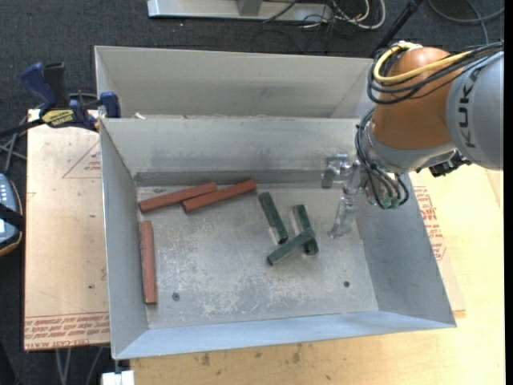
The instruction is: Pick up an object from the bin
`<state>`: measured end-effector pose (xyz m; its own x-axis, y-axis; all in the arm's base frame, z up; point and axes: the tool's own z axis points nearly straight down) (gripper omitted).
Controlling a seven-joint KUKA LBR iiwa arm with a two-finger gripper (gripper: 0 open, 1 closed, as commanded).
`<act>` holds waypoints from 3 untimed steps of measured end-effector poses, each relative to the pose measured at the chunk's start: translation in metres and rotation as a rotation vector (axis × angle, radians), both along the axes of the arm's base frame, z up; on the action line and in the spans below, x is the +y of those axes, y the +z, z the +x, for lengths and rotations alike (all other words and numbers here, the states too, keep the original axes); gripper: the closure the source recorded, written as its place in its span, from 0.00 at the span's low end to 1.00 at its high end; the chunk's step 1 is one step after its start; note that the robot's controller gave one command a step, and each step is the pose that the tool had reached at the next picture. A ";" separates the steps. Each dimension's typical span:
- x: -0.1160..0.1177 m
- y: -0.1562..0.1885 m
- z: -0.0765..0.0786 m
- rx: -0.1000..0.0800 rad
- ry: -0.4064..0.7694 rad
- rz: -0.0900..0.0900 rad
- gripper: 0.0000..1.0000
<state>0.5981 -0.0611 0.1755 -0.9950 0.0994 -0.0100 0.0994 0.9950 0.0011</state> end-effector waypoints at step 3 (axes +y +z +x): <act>0.042 -0.100 -0.029 0.008 0.252 0.000 0.00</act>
Offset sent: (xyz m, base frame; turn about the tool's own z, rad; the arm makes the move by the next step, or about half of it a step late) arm 0.0179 0.0568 -0.0766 -0.3155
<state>0.5696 -0.0188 0.0751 -0.9884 -0.1519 -0.0018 -0.1519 0.9884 0.0017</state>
